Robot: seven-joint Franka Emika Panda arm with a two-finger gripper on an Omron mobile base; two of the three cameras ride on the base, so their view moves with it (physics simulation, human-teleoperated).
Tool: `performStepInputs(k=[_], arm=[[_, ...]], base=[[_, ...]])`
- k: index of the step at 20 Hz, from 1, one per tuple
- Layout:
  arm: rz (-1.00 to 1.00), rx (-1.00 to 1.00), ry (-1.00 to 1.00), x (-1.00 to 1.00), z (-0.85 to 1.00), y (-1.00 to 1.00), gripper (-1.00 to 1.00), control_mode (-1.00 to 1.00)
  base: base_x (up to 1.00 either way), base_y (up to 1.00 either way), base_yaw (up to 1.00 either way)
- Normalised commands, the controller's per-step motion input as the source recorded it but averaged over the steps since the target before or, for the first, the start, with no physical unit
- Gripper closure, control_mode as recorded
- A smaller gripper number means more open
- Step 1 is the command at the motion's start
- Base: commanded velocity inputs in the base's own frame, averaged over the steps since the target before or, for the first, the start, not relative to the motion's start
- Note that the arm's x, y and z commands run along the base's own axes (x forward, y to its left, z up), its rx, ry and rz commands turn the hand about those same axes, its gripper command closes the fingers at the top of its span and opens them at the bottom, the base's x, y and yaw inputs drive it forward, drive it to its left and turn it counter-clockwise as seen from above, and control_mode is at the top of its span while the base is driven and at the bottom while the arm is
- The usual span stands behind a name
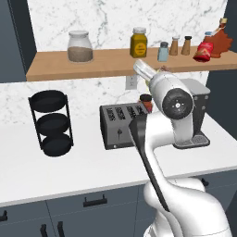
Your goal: Put the shaker and condiment bottle from the counter next to their counterparts in the cabinet.
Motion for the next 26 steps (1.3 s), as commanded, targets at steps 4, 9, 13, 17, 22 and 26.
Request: performStepInputs(k=[4,9,13,17,22,26], arm=[[-0.15,0.05,0.10,-0.07,0.26,-0.11,1.00,-1.00],[-0.17,0.07,0.12,-0.06,0.35,-0.13,1.00,-1.00],[-0.10,-0.01,0.12,-0.01,0.01,0.02,1.00,-1.00],[0.00,-0.08,0.05,0.01,-0.04,0.10,1.00,-1.00],[0.00,0.00,0.13,0.04,0.14,0.00,1.00,-1.00],[-0.05,0.00,0.18,0.02,0.19,-0.01,1.00,-1.00]], base=[[0.00,0.00,0.00],[0.00,0.00,0.00],[0.00,0.00,0.00],[0.00,0.00,0.00],[0.00,0.00,0.00],[0.00,0.00,0.00]])
